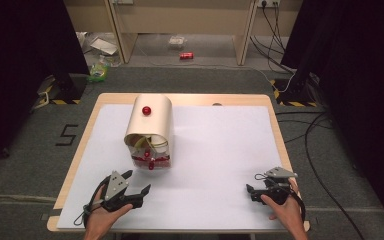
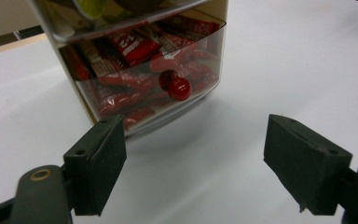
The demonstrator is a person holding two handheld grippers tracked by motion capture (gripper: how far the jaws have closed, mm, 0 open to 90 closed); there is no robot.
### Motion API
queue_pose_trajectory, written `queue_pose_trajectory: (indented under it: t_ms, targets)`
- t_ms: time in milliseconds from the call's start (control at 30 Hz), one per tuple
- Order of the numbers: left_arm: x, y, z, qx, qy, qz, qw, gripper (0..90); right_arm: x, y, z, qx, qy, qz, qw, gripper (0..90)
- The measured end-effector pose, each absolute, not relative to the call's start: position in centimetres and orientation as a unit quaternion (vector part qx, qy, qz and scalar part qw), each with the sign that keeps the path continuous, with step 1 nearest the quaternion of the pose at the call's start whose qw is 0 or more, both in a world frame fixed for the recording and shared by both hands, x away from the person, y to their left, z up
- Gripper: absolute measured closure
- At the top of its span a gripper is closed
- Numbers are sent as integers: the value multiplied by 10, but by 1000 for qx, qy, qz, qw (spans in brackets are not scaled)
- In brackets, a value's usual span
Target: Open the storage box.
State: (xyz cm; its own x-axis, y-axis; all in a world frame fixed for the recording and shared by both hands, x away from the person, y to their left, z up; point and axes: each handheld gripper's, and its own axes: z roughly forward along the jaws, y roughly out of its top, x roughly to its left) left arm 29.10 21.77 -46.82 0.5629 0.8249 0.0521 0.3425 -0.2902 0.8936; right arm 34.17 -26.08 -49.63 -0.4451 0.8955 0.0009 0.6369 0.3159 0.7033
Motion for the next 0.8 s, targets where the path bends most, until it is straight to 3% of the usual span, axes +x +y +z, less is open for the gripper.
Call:
queue_pose_trajectory:
  t_ms: [800]
  targets:
    - [301, 186, -461, 785, 284, 311, 455, 182, 342, -261, -496, 487, 787, 323, 200, 39]
